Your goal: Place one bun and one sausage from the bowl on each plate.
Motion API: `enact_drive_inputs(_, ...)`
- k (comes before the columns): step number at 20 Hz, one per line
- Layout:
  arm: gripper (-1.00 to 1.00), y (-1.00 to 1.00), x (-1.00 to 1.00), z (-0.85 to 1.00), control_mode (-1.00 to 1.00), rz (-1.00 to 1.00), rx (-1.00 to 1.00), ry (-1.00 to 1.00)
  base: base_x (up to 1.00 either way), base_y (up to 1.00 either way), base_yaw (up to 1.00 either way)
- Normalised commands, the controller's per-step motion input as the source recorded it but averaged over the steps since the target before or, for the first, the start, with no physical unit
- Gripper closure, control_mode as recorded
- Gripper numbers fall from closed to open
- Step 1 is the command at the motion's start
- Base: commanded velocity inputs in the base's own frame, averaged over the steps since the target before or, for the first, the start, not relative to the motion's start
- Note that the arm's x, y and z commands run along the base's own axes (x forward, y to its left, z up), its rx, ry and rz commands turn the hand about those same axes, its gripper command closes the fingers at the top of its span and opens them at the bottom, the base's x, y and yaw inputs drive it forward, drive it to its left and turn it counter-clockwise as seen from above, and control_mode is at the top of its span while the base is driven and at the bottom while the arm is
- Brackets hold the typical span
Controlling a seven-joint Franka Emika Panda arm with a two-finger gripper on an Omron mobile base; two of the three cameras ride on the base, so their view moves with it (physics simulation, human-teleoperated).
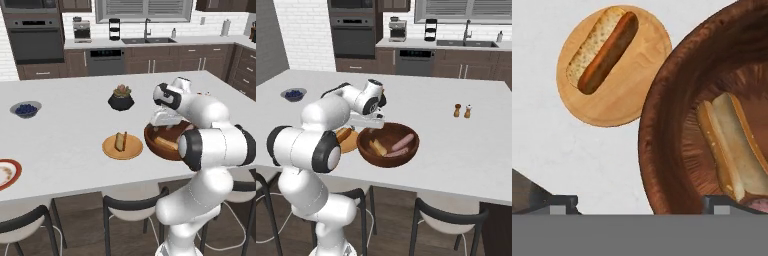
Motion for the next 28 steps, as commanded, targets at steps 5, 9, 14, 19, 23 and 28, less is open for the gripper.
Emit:
enact_drive_inputs(5, -1.00, -0.40, -0.05, -0.29, -1.00, 0.23, -0.02, 0.00, 0.00, 0.00, 0.00)
enact_drive_inputs(9, -1.00, -0.36, 0.26, -0.39, -1.00, 0.03, -0.09, 0.09, 0.00, 0.00, 0.00)
enact_drive_inputs(14, -1.00, -0.10, 0.12, -0.43, -1.00, 0.02, -0.04, 0.08, 0.00, 0.00, 0.00)
enact_drive_inputs(19, -1.00, -0.05, 0.14, -0.35, -1.00, 0.06, 0.00, 0.00, 0.00, 0.00, 0.00)
enact_drive_inputs(23, -1.00, -0.08, 0.36, -0.07, -1.00, 0.08, 0.00, 0.00, 0.00, 0.00, 0.00)
enact_drive_inputs(28, -1.00, 0.00, 0.23, -0.21, -1.00, 0.10, 0.00, 0.00, 0.00, 0.00, 0.00)
